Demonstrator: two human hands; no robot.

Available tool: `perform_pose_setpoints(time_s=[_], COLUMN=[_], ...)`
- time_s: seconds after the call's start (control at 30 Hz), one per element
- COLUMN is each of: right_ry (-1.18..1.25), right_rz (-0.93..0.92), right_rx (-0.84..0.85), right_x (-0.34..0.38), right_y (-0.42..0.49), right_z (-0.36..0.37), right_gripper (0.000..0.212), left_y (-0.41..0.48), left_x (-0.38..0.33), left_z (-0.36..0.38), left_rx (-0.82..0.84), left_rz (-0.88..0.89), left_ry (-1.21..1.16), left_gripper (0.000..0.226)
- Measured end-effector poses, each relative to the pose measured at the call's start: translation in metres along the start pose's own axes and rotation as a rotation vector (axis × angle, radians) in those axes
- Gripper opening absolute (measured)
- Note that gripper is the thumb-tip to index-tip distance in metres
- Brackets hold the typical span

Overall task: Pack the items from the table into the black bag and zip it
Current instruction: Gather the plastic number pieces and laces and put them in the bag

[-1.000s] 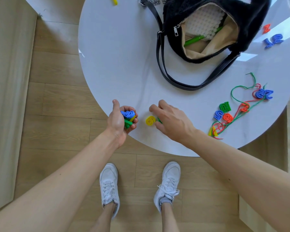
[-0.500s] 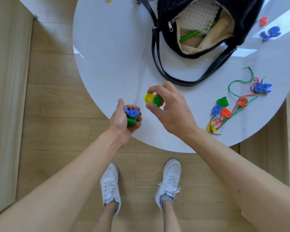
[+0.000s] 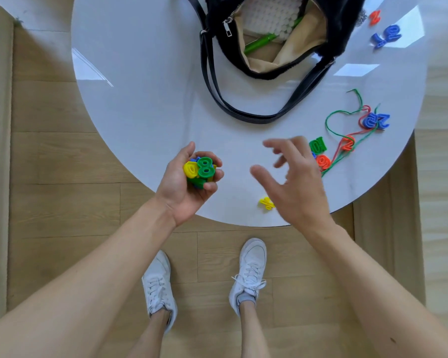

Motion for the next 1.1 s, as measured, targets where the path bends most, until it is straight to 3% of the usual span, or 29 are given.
perform_pose_setpoints(time_s=[0.1,0.2,0.3,0.4,0.57,0.63,0.73,0.87,1.0,1.1], right_ry=[-0.280,-0.379,-0.404,-0.336,0.133,0.213,0.121,0.103,0.078,-0.277], right_rz=[0.156,0.137,0.091,0.113,0.057,-0.026,-0.138,-0.160,0.065,0.340], right_rx=[0.162,0.277,0.261,0.195,-0.090,-0.095,-0.006,0.016,-0.205,-0.102], right_x=[-0.052,-0.068,-0.068,-0.065,-0.020,0.003,0.018,0.009,-0.039,-0.094], right_y=[-0.023,-0.056,-0.070,-0.066,-0.040,-0.032,-0.024,-0.023,-0.014,-0.013], right_z=[-0.002,0.014,0.030,0.034,0.005,-0.002,-0.003,-0.011,-0.040,-0.037], right_gripper=[0.054,0.062,0.044,0.027,0.026,0.028,0.019,0.019,0.030,0.055], left_y=[0.001,0.003,0.004,0.002,0.002,0.001,-0.001,-0.001,0.003,0.006], left_x=[0.000,0.002,0.009,0.019,0.044,0.057,0.073,0.079,0.076,0.075], left_z=[-0.004,-0.006,-0.008,-0.011,0.002,0.014,0.037,0.057,0.066,0.067], left_rx=[-0.009,-0.025,-0.048,-0.073,-0.072,-0.057,0.024,0.069,0.068,0.084], left_rz=[0.005,0.013,0.005,-0.010,-0.039,-0.072,-0.123,-0.157,-0.137,-0.106], left_ry=[0.028,0.047,0.071,0.117,0.190,0.181,0.152,0.122,0.109,0.150], left_gripper=[0.050,0.050,0.049,0.048,0.046,0.043,0.043,0.040,0.025,0.020])
Point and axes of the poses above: each hand's wrist, its own y-axis towards the middle knuckle, its own z-axis out of the palm, x = y × z, the point moved 7 cm from there along y, towards the middle knuckle, and after that the axes turned 10 degrees about -x, right-handed, at the moved point
